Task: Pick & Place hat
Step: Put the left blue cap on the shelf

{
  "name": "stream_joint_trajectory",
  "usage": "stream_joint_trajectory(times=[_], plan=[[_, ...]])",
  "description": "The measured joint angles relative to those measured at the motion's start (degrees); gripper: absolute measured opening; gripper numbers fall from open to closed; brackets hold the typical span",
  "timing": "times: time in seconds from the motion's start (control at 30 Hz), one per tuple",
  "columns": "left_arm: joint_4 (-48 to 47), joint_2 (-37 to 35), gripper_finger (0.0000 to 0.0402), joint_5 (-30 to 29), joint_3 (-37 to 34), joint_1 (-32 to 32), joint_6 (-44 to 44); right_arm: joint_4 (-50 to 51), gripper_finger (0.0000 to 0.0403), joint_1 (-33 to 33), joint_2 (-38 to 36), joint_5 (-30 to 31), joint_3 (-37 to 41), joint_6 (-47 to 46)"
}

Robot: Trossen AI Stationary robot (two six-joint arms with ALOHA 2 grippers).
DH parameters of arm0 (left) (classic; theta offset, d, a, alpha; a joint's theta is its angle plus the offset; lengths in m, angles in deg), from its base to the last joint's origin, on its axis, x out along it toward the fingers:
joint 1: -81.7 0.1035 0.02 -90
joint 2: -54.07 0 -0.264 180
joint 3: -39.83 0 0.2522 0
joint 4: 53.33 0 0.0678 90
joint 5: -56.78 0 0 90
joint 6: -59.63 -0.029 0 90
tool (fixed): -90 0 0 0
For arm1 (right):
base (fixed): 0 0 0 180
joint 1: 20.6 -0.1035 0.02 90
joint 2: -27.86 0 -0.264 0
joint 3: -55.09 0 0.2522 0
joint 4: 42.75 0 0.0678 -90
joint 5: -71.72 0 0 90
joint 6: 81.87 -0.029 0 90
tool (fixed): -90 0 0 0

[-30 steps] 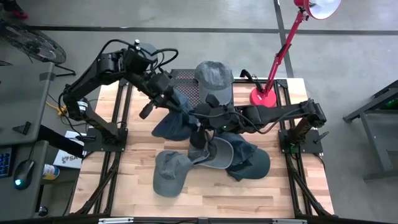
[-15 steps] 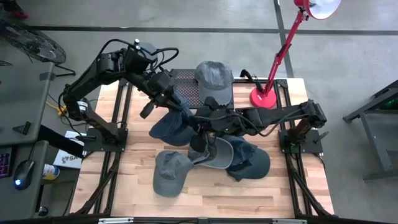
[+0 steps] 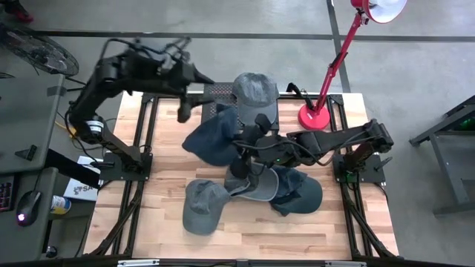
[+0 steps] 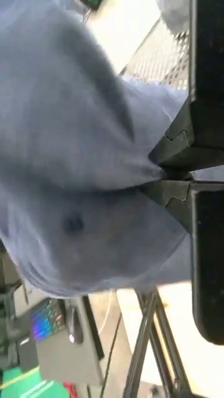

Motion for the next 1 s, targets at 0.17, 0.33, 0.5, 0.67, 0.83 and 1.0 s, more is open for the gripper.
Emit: stream_joint_trajectory(times=[0.17,0.33,0.5,0.67,0.83,1.0], plan=[[0.7,-0.8,0.0269,-0.6,3.8,0.0,4.7,0.1,0.0002,0.3,-0.1,2.6,0.0,0.4],[-6.3,-2.7,0.027,-3.9,3.0,0.0,11.0,0.4,0.0001,0.6,-1.2,7.1,0.0,1.6],[-10.8,-1.6,0.027,-6.6,2.9,0.0,15.9,0.4,0.0001,1.5,-3.4,11.6,0.0,3.4],[-10.8,0.0,0.0271,-9.1,2.9,-0.1,16.3,1.0,0.0001,2.2,-6.0,14.8,0.0,5.2],[-10.2,1.4,0.0271,-13.8,2.9,0.0,15.9,2.4,0.0001,2.4,-9.0,17.7,-0.1,6.3],[-10.1,2.6,0.0271,-16.2,2.9,0.0,15.7,4.9,0.0001,2.4,-11.7,22.0,-0.1,6.3]])
